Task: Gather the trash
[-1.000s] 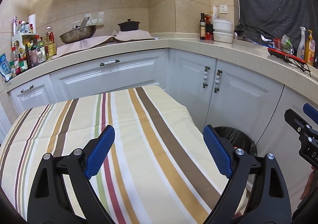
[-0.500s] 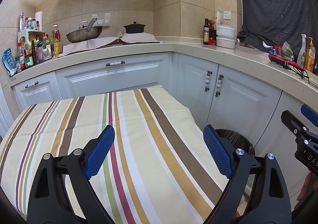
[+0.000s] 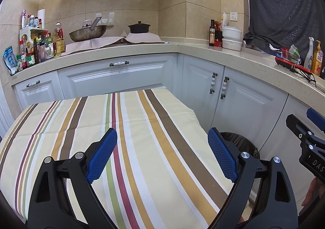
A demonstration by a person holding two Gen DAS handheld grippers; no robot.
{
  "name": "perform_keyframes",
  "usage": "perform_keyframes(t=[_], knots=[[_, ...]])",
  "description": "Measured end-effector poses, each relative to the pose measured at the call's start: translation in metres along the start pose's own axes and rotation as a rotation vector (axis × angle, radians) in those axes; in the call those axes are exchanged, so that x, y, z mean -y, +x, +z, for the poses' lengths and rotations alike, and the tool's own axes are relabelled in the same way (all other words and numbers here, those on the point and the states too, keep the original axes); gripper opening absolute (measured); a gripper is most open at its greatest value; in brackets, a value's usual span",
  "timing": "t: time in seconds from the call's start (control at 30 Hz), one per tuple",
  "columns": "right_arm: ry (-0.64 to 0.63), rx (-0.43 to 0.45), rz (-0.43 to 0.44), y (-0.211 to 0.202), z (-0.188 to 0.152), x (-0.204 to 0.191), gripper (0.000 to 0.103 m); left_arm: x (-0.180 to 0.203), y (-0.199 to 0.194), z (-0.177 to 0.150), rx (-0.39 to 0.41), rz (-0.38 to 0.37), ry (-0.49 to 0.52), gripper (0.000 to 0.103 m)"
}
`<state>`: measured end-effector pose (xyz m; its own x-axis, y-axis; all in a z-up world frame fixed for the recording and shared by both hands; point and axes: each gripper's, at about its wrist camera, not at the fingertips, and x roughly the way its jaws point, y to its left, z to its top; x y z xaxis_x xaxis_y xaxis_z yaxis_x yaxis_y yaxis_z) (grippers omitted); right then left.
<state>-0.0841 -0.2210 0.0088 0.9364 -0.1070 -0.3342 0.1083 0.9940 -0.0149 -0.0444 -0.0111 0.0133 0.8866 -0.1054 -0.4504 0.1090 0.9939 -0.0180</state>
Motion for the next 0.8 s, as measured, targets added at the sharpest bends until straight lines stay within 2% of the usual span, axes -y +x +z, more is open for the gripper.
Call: perform_keyframes(t=[0.8], knots=[[-0.007,-0.004,0.005,0.0017,-0.0014,-0.0016,0.084,-0.0018,0.0002,-0.0025,-0.002,0.001,-0.015,0.089]])
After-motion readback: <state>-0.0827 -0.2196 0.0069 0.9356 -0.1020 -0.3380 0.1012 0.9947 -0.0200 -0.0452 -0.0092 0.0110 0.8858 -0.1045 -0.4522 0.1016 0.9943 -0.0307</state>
